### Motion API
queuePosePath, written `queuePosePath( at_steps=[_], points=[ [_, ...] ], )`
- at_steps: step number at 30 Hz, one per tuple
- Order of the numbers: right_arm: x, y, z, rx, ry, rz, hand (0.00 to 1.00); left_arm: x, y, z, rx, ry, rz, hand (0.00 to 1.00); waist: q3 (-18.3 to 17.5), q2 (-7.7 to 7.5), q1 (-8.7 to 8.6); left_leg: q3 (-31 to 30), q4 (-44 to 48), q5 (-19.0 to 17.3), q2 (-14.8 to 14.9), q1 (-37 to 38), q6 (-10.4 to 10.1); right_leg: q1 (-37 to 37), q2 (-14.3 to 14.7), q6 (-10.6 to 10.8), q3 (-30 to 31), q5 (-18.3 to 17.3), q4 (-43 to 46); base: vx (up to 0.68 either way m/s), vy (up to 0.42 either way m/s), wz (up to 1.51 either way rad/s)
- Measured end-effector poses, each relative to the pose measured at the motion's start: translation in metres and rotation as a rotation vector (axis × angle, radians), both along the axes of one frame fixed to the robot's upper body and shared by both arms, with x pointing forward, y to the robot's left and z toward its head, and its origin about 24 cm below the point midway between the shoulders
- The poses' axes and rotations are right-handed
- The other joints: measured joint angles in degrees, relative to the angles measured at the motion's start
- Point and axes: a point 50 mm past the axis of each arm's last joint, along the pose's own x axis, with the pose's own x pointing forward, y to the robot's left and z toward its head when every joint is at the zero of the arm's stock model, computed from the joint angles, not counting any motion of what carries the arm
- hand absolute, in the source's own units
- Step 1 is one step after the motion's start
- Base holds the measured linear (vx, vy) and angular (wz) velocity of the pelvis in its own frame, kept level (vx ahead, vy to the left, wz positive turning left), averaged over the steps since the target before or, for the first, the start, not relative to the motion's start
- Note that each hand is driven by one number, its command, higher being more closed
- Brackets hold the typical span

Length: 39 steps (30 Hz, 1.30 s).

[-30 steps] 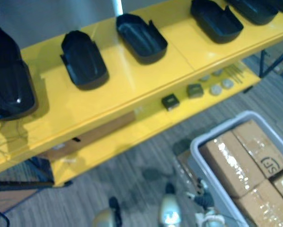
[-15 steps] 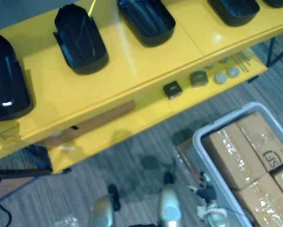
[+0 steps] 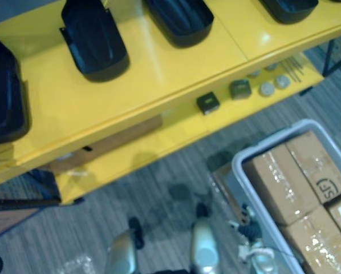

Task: Walk over and take plastic housings, then place them on the shelf

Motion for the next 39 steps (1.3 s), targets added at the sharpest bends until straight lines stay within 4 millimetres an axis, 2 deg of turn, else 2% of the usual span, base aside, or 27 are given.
queuePosePath(
  at_steps=[8, 13, 16, 20, 23, 25, 28, 32, 35, 36, 39],
  points=[
    [0.001, 0.000, 0.001, -0.001, -0.009, -0.001, 0.00, -0.006, -0.001, 0.017, 0.074, -0.168, 0.149, 0.00, 0.5, -0.38, -0.19, 0.1, 0.2, 0.0, 0.0, -1.0, 0.0, -1.3, 0.1, 0.0, 0.2, 0.0, 0.0, 0.00, 0.000, 0.00],
    [0.002, 0.003, 0.002, -0.008, -0.037, -0.015, 0.00, -0.012, 0.000, 0.024, 0.016, -0.355, 0.245, 0.00, 0.5, -0.38, -0.32, 0.1, 0.8, 0.0, 0.1, -0.8, 0.0, -1.1, 0.2, 0.0, 0.4, 0.0, 0.0, 0.00, -0.004, -0.02],
    [0.002, 0.006, 0.002, -0.006, -0.046, -0.021, 0.00, -0.014, -0.004, 0.042, 0.011, -0.540, 0.261, 0.00, 0.5, -0.37, -0.29, 0.0, 0.7, 0.0, 0.1, -0.6, 0.0, -0.8, 0.2, 0.0, 0.3, 0.0, 0.0, 0.00, 0.000, 0.00],
    [-0.002, 0.014, -0.001, -0.005, -0.050, -0.022, 0.00, -0.019, -0.020, 0.082, 0.101, -0.824, 0.231, 0.00, 0.0, -0.06, -0.33, 0.1, -1.6, 0.1, -0.1, 3.4, -0.1, 3.2, -0.1, 0.0, -0.4, 0.0, -1.4, -0.01, -0.007, 0.03],
    [-0.006, 0.016, -0.004, -0.008, -0.037, -0.016, 0.00, -0.023, -0.033, 0.103, 0.151, -0.964, 0.183, 0.00, -2.5, 0.86, -0.36, 0.2, -4.5, 1.2, -0.8, 4.6, -0.2, 4.4, -0.5, 0.3, -0.8, 0.2, -3.1, 0.03, -0.018, 0.09],
    [-0.012, 0.017, -0.009, -0.015, -0.003, -0.010, 0.00, -0.024, -0.038, 0.109, 0.171, -1.001, 0.152, 0.00, -4.9, 1.67, -0.46, 0.2, -6.3, 1.7, -1.0, 6.3, -0.4, 6.2, -0.6, 0.3, -1.6, 0.2, -4.6, 0.08, -0.027, 0.10],
    [-0.025, 0.018, -0.015, -0.007, 0.036, -0.021, 0.00, -0.025, -0.050, 0.120, 0.217, -1.064, 0.082, 0.00, -9.9, 2.96, -0.50, -0.1, -10.4, 3.2, -1.8, 9.2, -0.6, 9.3, -1.3, 0.3, -3.4, 0.2, -7.4, 0.16, -0.024, 0.19],
    [-0.029, 0.024, -0.021, 0.015, 0.059, -0.026, 0.00, -0.030, -0.066, 0.133, 0.259, -1.167, -0.053, 0.00, -14.1, 3.33, 0.22, -0.8, -13.2, 3.9, -1.9, 11.5, -1.0, 12.9, -1.3, 0.3, -5.4, 0.3, -10.4, 0.10, -0.015, 0.17],
    [-0.032, 0.029, -0.026, 0.024, 0.087, -0.008, 0.00, -0.036, -0.079, 0.133, 0.301, -1.203, -0.178, 0.00, -15.7, 3.30, 1.67, -1.7, -14.9, 4.7, -2.1, 12.5, -1.0, 14.9, -1.3, 0.2, -7.1, 0.5, -12.1, 0.07, -0.016, 0.22],
    [-0.034, 0.032, -0.029, 0.028, 0.100, 0.000, 0.00, -0.042, -0.080, 0.125, 0.318, -1.201, -0.222, 0.00, -16.8, 3.45, 2.83, -1.7, -15.6, 5.0, -2.1, 13.1, -1.1, 15.1, -1.3, 0.2, -7.2, 0.7, -12.8, 0.04, -0.015, 0.11],
    [-0.039, 0.035, -0.034, 0.036, 0.127, -0.014, 0.00, -0.058, -0.077, 0.093, 0.284, -1.179, -0.297, 0.00, -18.7, 3.77, 4.74, -3.7, -16.4, 5.5, -2.4, 13.0, -1.1, 17.5, -1.3, 0.2, -10.0, 1.3, -15.3, 0.04, -0.013, 0.34]
  ],
)
